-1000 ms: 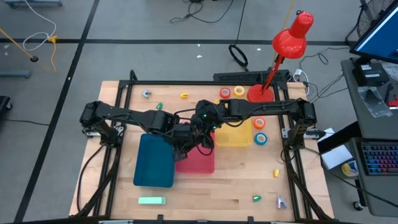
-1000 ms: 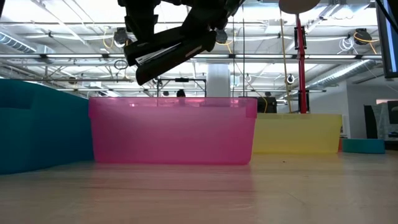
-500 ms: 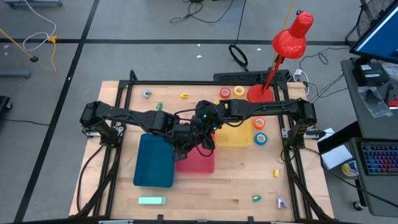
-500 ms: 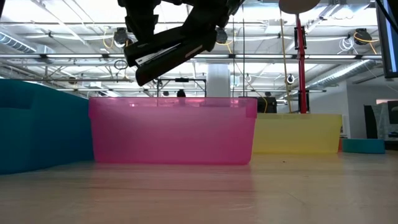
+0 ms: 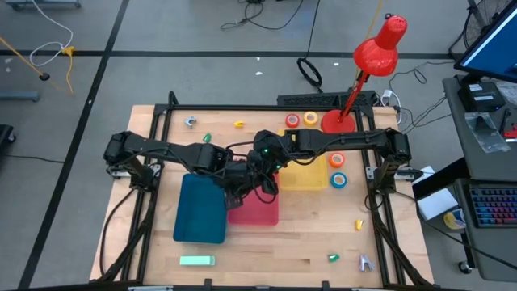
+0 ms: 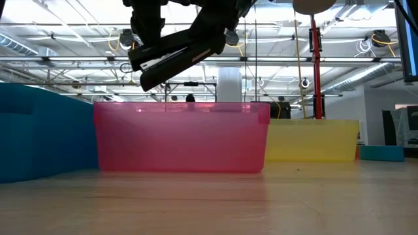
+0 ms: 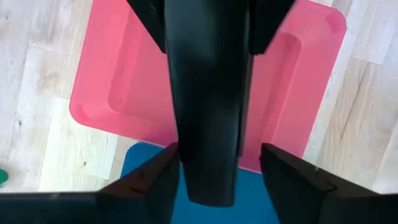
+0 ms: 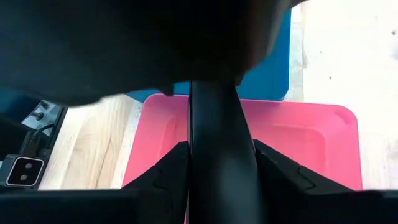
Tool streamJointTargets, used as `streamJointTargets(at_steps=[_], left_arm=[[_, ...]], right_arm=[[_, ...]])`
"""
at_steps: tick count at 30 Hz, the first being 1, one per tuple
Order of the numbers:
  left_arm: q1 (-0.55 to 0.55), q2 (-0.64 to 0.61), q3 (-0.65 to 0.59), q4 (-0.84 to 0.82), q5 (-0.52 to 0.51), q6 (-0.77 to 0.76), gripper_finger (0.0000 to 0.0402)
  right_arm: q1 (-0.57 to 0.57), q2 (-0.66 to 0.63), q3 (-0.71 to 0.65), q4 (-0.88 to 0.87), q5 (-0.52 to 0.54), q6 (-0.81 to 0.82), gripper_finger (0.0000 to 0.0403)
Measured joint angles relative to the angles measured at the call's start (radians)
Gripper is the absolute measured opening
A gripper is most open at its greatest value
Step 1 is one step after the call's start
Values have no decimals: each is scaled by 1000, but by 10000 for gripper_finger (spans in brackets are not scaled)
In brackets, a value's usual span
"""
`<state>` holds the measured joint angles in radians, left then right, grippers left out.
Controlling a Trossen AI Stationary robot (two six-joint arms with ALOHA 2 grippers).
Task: Pick and place Stapler, Stapler remover, tape
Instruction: Put the black stapler into the yellow bin
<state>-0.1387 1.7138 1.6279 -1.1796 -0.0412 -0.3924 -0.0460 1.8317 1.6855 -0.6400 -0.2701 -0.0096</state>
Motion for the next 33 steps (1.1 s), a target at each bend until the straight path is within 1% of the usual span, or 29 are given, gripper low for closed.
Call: streamJointTargets(at_steps=[3,7,10,14,18,23,26,30,31,33], left_arm=[[0,0,0,-16,14,9,252],[0,0,1,-64,22,-15,278],[0,-5,5,-106,16,-36,288],[-2,-5,5,-129,11,-57,290],[-13,-5,5,-127,-10,-60,291],[-28,-5,4,-116,-48,-74,291],[-36,-5,4,-102,-73,-88,292],[-51,-5,3,-76,-104,-99,294],[-54,-5,3,-74,-109,-100,294],[-54,-4,3,-69,-110,-101,294]], right_arm=[[1,0,0,-19,39,1,132],[-1,0,0,-68,101,2,132],[-1,-2,-4,-125,184,8,132],[-6,-19,-5,-203,310,40,132],[-22,-46,-3,-278,416,108,132],[-43,-103,-3,-308,486,173,132],[-53,-137,-2,-336,551,216,132],[-60,-203,-3,-341,567,268,132],[-60,-222,-1,-343,586,289,132],[-58,-258,-5,-378,666,352,132]])
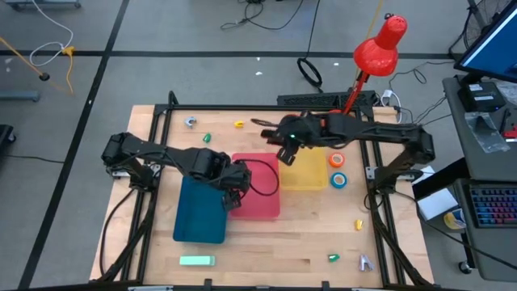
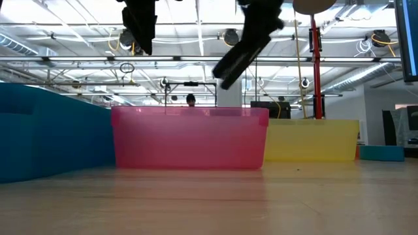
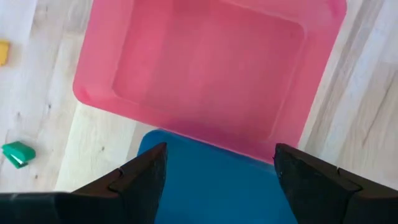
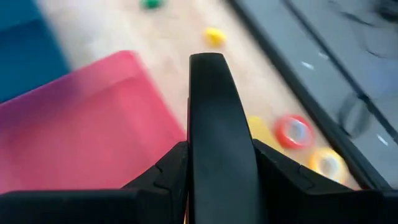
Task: Pick and place Stapler, Stapler remover, tape
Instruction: Put the black stapler into the yellow bin
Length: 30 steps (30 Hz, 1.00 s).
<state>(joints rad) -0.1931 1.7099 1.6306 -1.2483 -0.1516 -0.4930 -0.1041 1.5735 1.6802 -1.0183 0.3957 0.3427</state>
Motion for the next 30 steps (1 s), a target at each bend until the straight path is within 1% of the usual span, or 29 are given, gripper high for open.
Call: streamJointTargets(at_steps=[2,5,7,9,12,15,18,22,30], left_arm=[[-1,0,0,3,-3,-7,294],[0,1,-1,20,-9,-10,294],[0,1,-1,32,-14,-10,294],[0,2,-2,38,-25,-6,294],[3,2,-2,48,-33,-4,294],[13,2,-2,57,-34,0,294],[23,2,-2,76,-34,13,294],[34,2,-2,95,-33,20,294],[49,2,-2,101,-35,21,294]], right_arm=[[5,-32,-30,-26,90,90,132],[18,-103,-132,-24,205,273,132],[30,-146,-219,-17,257,395,132],[41,-180,-320,-1,284,525,132],[49,-228,-465,80,283,669,132],[53,-254,-586,174,279,761,132],[54,-257,-669,237,240,832,132],[52,-258,-711,293,228,886,132],[54,-256,-718,314,231,983,132]])
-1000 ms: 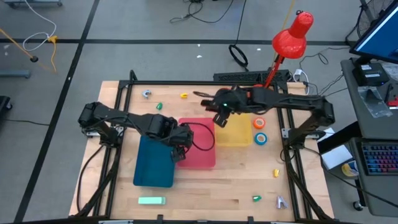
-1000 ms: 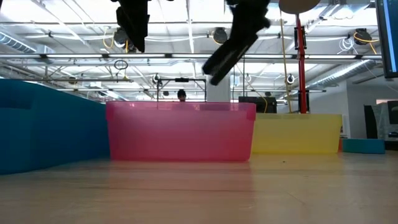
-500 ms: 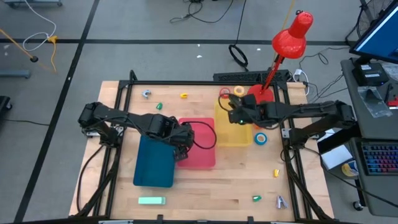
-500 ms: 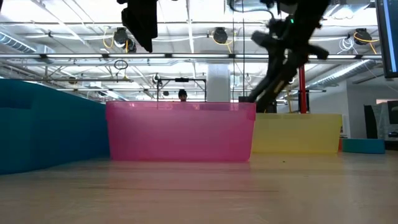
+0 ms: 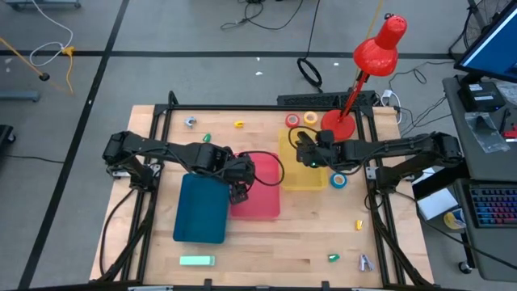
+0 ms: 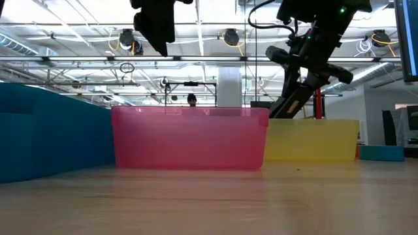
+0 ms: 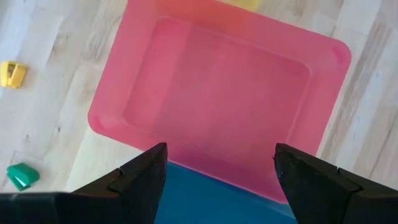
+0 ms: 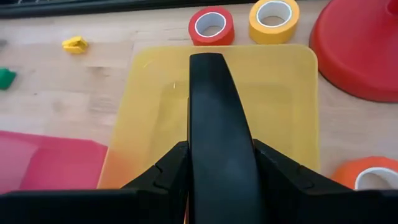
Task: Pick and place Stapler, Stapler remover, tape
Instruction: Put the black stapler into the yellow bin
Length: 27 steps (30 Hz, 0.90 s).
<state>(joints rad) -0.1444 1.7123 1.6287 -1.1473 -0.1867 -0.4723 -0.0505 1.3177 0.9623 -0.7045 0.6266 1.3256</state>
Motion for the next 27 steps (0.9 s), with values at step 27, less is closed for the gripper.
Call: streamJointTargets(at_steps=[27], left_arm=[[-6,-178,-98,106,-23,85,294]], right_arm=[[45,147,1,-11,133,76,132]])
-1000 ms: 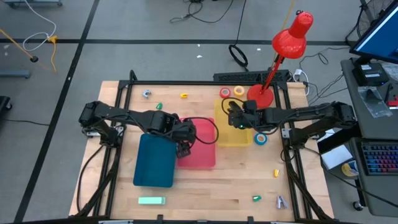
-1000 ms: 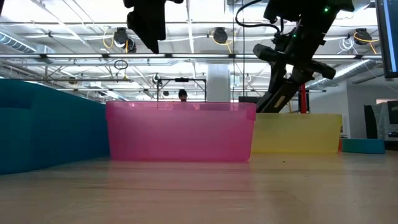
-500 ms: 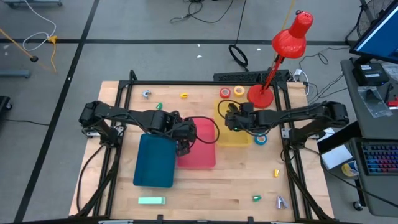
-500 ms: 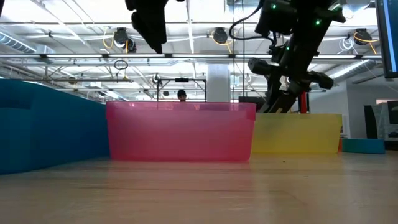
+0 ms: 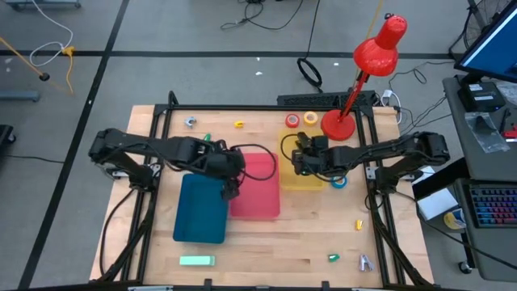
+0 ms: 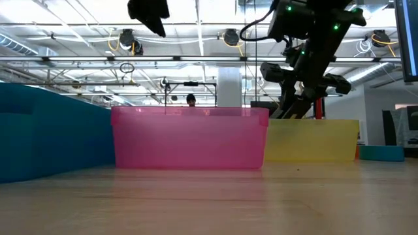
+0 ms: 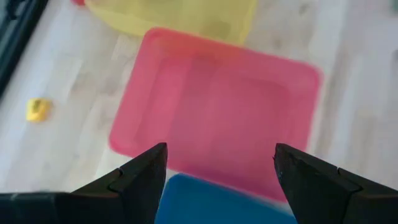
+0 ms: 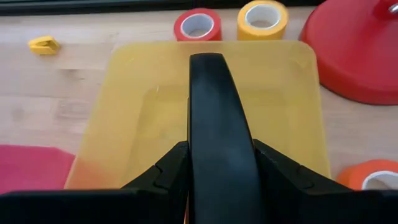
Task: Pick and place Stapler, Stapler remover, tape
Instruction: Put the black stapler into the yellow bin
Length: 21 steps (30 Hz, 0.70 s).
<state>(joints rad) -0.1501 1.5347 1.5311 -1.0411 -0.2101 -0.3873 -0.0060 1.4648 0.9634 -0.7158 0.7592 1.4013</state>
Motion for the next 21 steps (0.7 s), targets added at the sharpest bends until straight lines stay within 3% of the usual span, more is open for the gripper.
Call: streamJointTargets(at_steps=[5,12,21], left_arm=[[-17,-148,-201,207,65,-48,294],[-62,-347,-465,470,74,-116,294],[-88,-501,-655,595,70,-221,294]], right_arm=[[13,-1,0,-44,58,34,132],[15,24,0,-36,79,31,132],[21,71,0,-34,77,56,132]])
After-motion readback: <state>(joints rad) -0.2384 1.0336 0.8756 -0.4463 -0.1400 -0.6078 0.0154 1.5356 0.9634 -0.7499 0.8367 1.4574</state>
